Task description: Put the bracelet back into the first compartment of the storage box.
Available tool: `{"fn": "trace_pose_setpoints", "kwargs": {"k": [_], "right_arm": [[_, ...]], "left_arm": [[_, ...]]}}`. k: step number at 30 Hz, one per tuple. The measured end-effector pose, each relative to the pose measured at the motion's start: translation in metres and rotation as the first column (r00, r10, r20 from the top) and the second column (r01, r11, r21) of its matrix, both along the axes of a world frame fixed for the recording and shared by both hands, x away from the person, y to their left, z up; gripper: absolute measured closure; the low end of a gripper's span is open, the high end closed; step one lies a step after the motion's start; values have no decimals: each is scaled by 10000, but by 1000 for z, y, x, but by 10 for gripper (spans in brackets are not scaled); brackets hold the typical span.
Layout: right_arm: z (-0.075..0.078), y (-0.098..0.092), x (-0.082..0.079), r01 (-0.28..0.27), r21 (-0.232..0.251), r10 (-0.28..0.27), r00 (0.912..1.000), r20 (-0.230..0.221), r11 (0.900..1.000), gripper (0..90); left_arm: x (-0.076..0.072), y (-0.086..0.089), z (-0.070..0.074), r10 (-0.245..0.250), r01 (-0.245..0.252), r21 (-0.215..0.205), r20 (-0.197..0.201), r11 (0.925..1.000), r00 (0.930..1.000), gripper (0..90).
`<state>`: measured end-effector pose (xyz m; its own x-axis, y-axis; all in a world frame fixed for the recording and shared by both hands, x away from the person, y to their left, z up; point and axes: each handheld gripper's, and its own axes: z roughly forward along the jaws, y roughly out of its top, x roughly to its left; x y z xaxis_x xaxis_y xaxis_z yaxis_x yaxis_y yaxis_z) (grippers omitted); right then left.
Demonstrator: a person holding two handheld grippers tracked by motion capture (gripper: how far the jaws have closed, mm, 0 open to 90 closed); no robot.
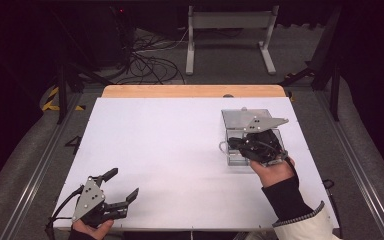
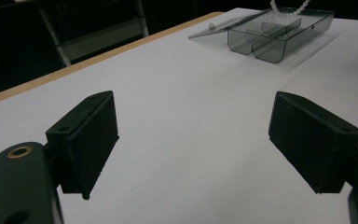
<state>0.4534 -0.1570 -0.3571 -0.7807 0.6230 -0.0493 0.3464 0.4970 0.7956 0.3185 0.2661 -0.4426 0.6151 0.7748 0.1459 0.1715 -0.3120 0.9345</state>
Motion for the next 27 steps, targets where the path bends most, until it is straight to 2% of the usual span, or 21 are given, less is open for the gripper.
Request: {"fn": "trace_pose_setpoints", "kwargs": {"k": [15,22,27], "right_arm": [[-1,-3,27,658,-171,-662,9975,-252,9977,859],[-6,-11,43,1230,12,-1228,9911,-508,9924,859],[-9,-17,51,1439,241,-1416,9868,-781,9893,859]], "left_arm": [[0,0,0,2,-2,6,8,10000,10000,162],[0,0,0,3,-3,1,5,10000,10000,162],[0,-1,0,13,-14,-54,-31,10000,10000,162]]}}
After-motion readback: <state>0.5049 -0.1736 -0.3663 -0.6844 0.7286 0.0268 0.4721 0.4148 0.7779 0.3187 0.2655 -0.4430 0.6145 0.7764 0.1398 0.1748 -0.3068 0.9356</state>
